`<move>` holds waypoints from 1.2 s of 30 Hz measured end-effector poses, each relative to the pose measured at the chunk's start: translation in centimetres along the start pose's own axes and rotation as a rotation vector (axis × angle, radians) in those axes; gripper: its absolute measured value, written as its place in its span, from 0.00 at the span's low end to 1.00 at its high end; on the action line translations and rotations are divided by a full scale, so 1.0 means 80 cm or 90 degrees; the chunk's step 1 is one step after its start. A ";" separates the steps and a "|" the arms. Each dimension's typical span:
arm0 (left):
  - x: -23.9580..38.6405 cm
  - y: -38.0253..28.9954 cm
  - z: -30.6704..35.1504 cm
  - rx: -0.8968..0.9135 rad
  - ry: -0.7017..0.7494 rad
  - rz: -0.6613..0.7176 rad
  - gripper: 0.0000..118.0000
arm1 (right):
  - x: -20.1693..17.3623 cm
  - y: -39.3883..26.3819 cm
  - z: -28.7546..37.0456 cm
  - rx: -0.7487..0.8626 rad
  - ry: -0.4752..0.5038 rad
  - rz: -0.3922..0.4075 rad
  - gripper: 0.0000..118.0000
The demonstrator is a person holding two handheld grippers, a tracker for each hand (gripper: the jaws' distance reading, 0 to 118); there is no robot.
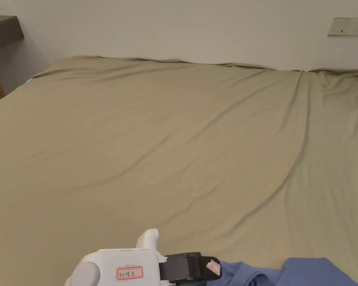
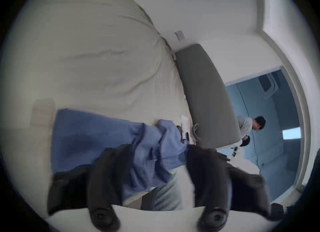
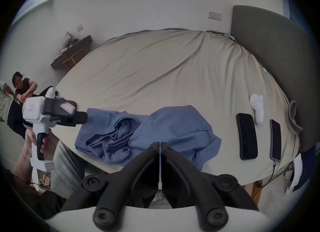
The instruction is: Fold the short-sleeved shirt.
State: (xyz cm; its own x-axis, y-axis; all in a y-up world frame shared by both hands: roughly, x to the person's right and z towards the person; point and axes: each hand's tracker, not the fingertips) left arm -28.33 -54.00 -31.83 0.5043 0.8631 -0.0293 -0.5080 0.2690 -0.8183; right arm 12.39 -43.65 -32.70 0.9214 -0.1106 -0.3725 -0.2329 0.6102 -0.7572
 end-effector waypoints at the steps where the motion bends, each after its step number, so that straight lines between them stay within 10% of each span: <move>1: -0.008 -0.004 -0.008 -0.006 0.016 0.012 0.32 | -0.001 -0.001 0.000 0.001 0.002 0.001 0.03; 3: -0.023 -0.010 -0.036 -0.025 0.042 0.013 0.10 | -0.004 -0.002 0.004 0.002 0.007 0.009 0.03; 20: 0.001 -0.049 -0.122 -0.091 -0.007 0.078 0.09 | -0.012 -0.006 0.014 -0.004 -0.003 0.019 0.03; 22: -0.001 -0.032 -0.076 -0.037 -0.019 0.046 0.29 | -0.012 -0.004 0.010 -0.008 -0.004 0.018 0.03; 24: -0.012 -0.017 -0.015 0.006 -0.061 0.045 0.93 | -0.013 -0.003 0.007 -0.006 -0.002 0.022 0.03; 25: -0.022 -0.010 0.011 0.010 -0.062 0.051 1.00 | -0.015 0.000 0.006 -0.008 0.003 0.025 0.03; 31: -0.088 0.013 0.097 0.002 0.031 0.107 1.00 | -0.026 0.009 -0.001 -0.006 0.020 0.042 0.03; 36: -0.098 -0.007 0.050 -0.032 -0.092 0.178 1.00 | -0.028 0.013 0.005 0.003 0.019 0.039 0.03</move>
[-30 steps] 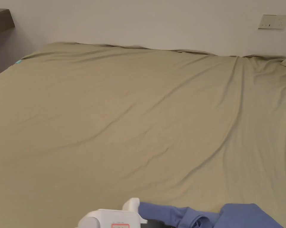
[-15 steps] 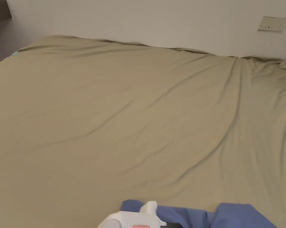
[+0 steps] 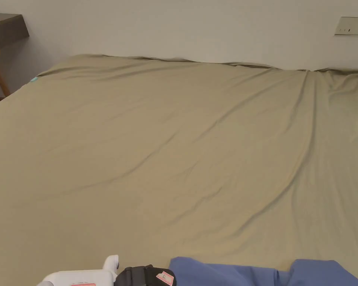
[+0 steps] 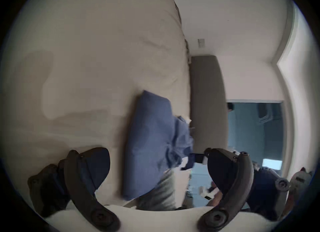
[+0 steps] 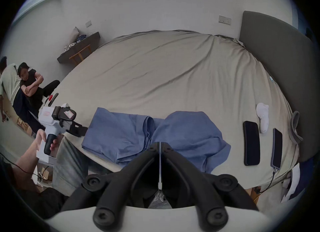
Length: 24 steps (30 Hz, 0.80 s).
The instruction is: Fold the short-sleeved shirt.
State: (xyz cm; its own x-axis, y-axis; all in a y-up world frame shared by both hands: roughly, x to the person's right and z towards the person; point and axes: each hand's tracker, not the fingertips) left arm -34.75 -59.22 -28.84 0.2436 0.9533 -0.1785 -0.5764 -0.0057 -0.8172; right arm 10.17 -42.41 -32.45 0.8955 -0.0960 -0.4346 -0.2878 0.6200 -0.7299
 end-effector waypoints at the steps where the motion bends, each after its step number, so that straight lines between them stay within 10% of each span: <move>1: 0.000 -0.001 -0.012 -0.002 0.003 0.008 1.00 | 0.000 0.001 0.001 -0.001 -0.003 -0.001 0.03; 5: 0.002 0.001 -0.057 -0.002 0.024 -0.054 0.90 | 0.001 0.003 0.005 -0.003 -0.012 0.003 0.03; 7: 0.023 -0.012 -0.059 0.022 0.093 -0.071 0.22 | 0.002 0.003 0.007 -0.004 -0.015 0.004 0.03; 8: 0.021 -0.011 -0.058 0.035 0.130 -0.078 0.06 | 0.002 0.003 0.008 -0.005 -0.017 0.004 0.03; 16: 0.051 0.007 0.071 0.149 0.096 -0.081 0.06 | 0.008 0.007 0.009 0.000 -0.029 -0.003 0.03; 24: 0.147 0.035 0.202 0.250 0.304 -0.191 0.06 | -0.004 0.015 -0.014 -0.007 -0.007 0.010 0.03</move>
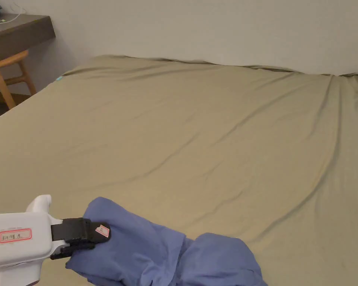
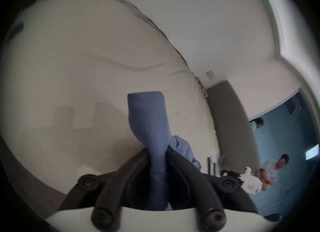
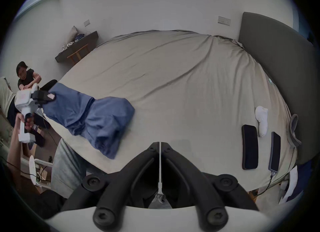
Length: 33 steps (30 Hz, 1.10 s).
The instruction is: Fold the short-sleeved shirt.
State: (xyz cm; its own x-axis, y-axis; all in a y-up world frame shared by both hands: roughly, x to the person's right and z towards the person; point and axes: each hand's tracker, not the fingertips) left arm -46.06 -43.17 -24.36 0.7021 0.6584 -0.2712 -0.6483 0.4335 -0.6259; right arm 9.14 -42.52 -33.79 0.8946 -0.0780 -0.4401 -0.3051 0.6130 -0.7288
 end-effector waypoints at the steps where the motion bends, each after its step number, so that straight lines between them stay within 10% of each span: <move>1: 0.015 0.003 -0.001 -0.005 0.016 -0.029 0.06 | -0.003 0.000 -0.002 0.000 0.003 0.004 0.03; 14: 0.172 -0.103 -0.226 -0.275 -0.095 -0.230 0.07 | 0.002 -0.015 0.017 0.012 0.005 -0.021 0.03; 17: 0.161 -0.113 -0.258 -0.292 -0.077 -0.199 0.32 | 0.011 -0.018 0.026 0.021 0.006 -0.032 0.03; 19: 0.154 -0.113 -0.249 -0.284 -0.094 -0.118 0.75 | 0.016 -0.021 0.029 0.024 -0.002 -0.036 0.03; 27: 0.111 -0.104 -0.180 -0.150 -0.184 -0.044 0.72 | 0.017 -0.030 0.017 0.008 0.002 -0.046 0.03; 33: 0.116 -0.176 -0.241 -0.268 -0.217 -0.080 0.34 | 0.004 -0.031 0.011 0.001 0.018 -0.039 0.03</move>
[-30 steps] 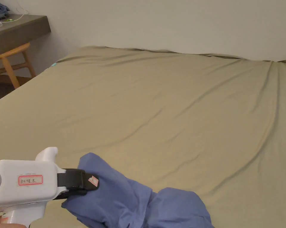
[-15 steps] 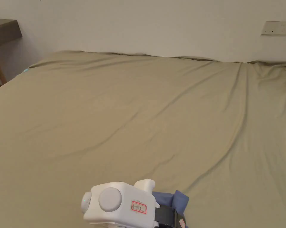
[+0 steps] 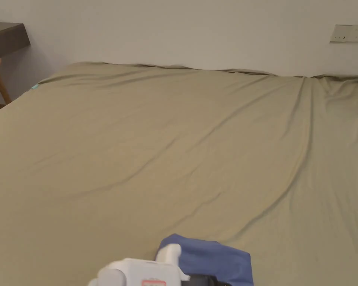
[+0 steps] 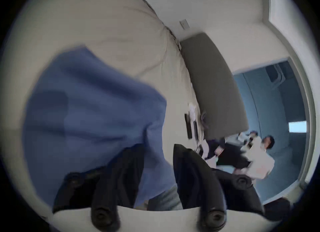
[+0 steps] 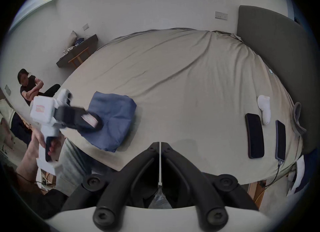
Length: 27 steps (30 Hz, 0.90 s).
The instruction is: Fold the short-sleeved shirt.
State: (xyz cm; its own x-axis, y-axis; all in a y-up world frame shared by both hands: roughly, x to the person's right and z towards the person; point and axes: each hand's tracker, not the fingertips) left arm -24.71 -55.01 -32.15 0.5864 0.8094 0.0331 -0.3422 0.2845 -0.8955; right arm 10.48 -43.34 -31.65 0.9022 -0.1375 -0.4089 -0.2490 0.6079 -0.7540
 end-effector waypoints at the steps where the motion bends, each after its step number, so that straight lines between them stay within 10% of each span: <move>1: -0.002 -0.005 -0.017 -0.016 0.016 0.003 0.34 | -0.001 0.001 -0.001 -0.001 0.001 0.000 0.03; 5: -0.017 -0.017 -0.067 -0.036 0.049 0.038 0.14 | -0.008 0.007 -0.005 -0.002 0.008 0.009 0.03; 11: 0.023 -0.014 -0.015 0.007 0.013 -0.040 0.14 | -0.006 0.025 -0.038 0.003 0.083 -0.029 0.03; 18: -0.032 -0.020 0.179 0.247 0.019 0.031 0.14 | -0.027 0.052 -0.160 -0.018 0.525 -0.153 0.03; 23: -0.088 -0.025 0.228 0.262 0.119 0.125 0.14 | -0.050 0.049 -0.287 -0.160 0.650 -0.187 0.03; 27: -0.101 -0.023 0.208 0.224 0.098 0.174 0.49 | -0.027 0.030 -0.337 -0.193 0.625 -0.303 0.03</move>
State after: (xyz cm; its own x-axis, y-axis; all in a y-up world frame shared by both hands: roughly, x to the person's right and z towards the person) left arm -40.99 -53.51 -23.41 0.5338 0.8005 -0.2726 -0.7112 0.2506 -0.6568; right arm -1.56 -62.66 -46.47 0.2950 -0.9397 -0.1729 -0.1502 0.1331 -0.9797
